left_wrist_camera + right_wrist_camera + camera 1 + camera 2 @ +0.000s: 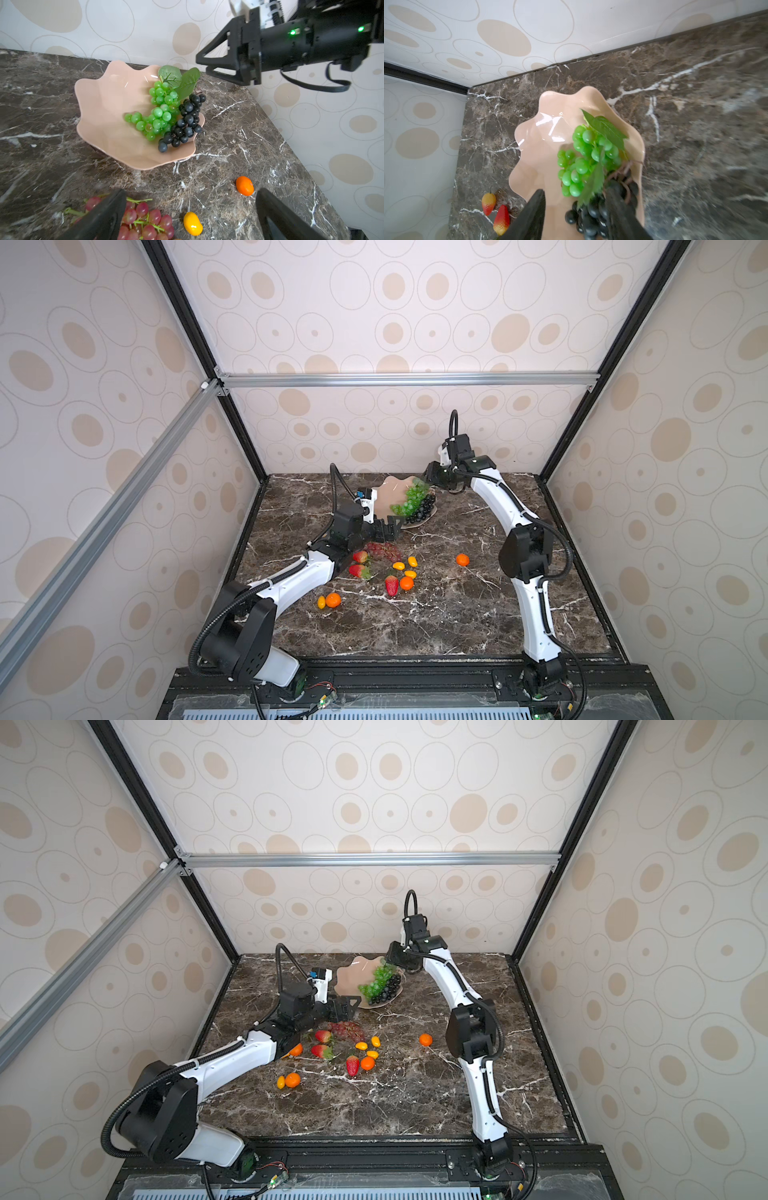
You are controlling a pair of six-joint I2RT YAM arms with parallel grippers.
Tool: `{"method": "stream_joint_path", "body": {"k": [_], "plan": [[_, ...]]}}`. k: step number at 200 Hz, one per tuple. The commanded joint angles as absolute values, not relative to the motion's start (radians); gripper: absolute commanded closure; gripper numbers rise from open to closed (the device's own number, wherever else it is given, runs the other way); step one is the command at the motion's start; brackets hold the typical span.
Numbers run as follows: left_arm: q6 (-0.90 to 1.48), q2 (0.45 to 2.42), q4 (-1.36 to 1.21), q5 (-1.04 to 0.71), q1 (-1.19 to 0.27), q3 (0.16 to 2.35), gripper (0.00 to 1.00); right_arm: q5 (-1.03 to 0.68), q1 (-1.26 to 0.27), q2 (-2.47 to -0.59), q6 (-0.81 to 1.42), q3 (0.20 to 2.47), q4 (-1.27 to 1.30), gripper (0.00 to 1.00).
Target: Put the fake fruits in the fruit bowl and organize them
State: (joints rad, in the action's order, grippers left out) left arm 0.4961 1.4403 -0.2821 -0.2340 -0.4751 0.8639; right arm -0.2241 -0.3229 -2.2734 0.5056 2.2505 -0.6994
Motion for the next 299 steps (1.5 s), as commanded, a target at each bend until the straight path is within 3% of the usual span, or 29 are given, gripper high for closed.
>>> {"method": "stream_joint_path", "body": {"k": [1, 27, 71, 133, 197, 299], "plan": [[0.504, 1.379, -0.275, -0.245, -0.454, 0.814, 0.02, -0.113, -0.318, -2.126, 0.485, 2.089, -0.654, 0.47], [0.52, 1.308, -0.397, -0.303, -0.444, 0.711, 0.02, -0.049, -0.318, -1.991, 0.527, 1.875, -0.579, 0.42], [0.554, 1.265, -0.51, -0.385, -0.434, 0.601, 0.02, -0.011, -0.353, -1.807, 0.774, 1.489, -0.382, 0.44], [0.678, 1.301, -0.715, -0.494, -0.347, 0.508, 0.02, 0.021, -0.469, -1.768, 1.161, 1.232, -0.108, 0.44], [0.759, 1.309, -0.81, -0.564, -0.213, 0.476, 0.02, 0.061, -0.548, -1.882, 1.328, 1.238, 0.076, 0.44], [0.742, 1.304, -0.782, -0.571, -0.186, 0.474, 0.02, 0.045, -0.563, -2.018, 1.414, 1.308, 0.072, 0.52]]}}
